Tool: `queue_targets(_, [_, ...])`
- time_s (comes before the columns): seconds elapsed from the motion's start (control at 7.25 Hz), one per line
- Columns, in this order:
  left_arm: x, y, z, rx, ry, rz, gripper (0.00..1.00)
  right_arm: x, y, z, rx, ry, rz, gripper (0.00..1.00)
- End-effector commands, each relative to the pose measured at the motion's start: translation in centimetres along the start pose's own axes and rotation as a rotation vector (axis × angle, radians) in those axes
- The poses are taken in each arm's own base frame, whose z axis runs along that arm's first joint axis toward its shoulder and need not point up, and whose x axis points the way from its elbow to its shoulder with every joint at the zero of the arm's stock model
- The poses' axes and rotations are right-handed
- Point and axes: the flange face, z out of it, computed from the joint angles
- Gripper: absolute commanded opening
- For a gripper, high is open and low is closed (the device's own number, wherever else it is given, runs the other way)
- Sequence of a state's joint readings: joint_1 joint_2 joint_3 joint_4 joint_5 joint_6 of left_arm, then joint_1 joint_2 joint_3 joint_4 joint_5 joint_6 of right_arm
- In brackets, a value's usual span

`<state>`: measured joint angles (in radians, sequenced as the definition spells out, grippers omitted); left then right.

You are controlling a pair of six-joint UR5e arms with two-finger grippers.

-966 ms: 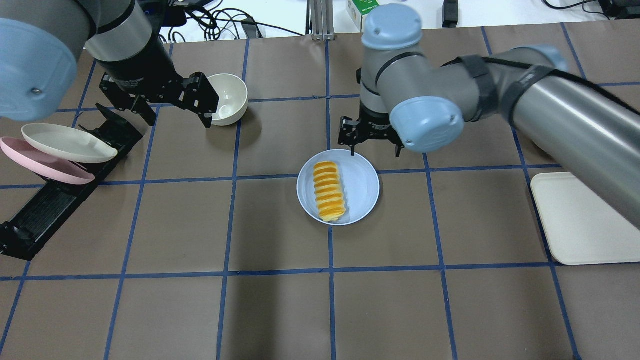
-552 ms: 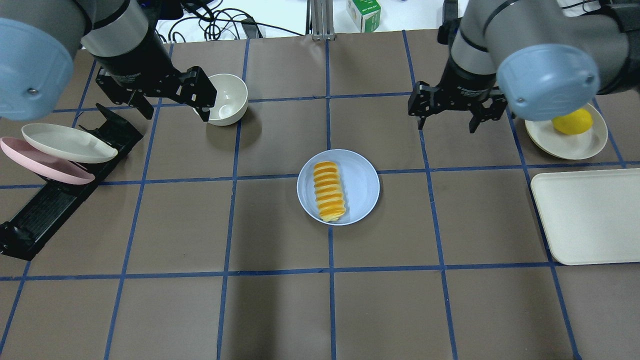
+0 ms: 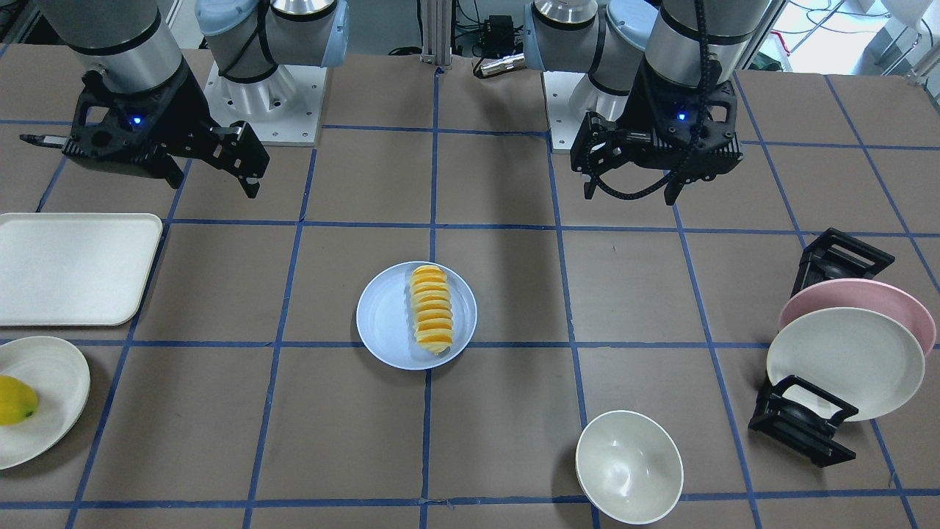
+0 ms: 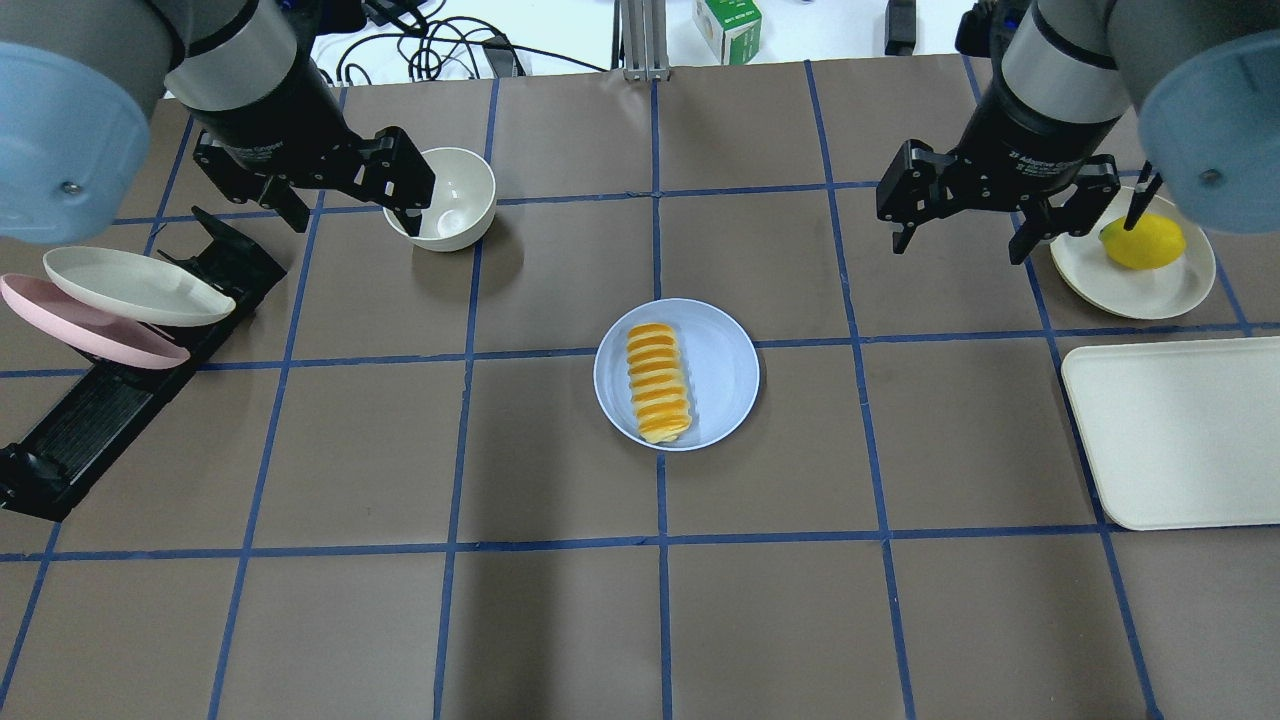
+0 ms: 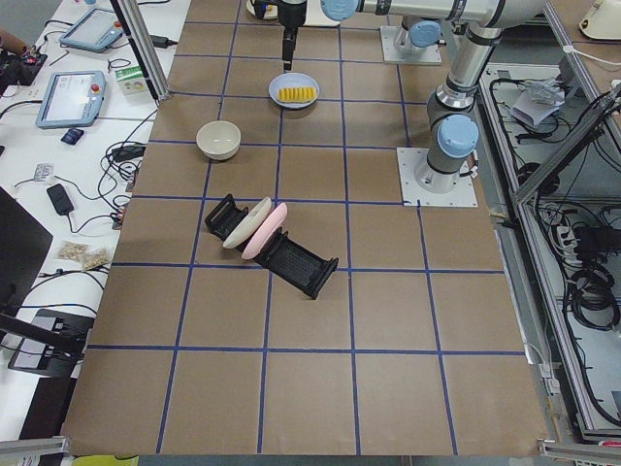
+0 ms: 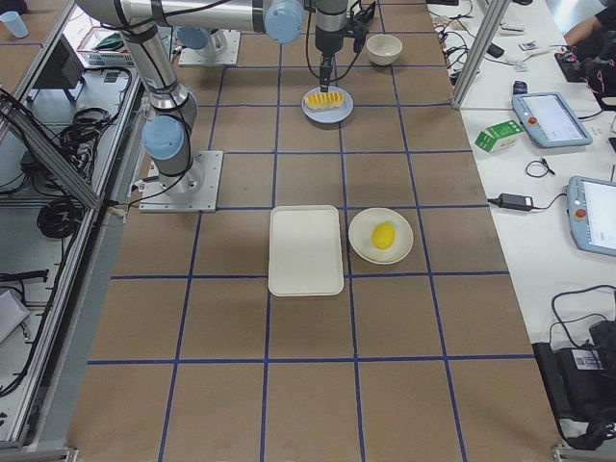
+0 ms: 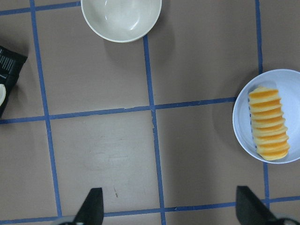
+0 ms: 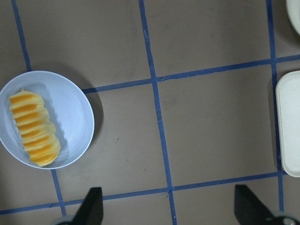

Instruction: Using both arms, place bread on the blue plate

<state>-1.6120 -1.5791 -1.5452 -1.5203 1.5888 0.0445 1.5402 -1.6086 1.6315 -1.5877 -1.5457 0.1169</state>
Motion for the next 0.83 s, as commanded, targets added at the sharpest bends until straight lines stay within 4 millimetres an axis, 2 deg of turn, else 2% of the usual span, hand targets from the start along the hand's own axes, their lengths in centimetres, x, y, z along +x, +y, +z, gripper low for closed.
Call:
queue_targets(0.0, [0.02,-0.01,0.1,-0.002,0.001,-0.001,1.0,-0.18,0.99,-1.0,-0.002,0.001,-0.006,1.0])
queue_targets(0.69, [0.09,0.0,0.09,-0.002,0.0,0.0,1.0,0.0,0.79,-0.65,-0.001,0.021,0.008,1.0])
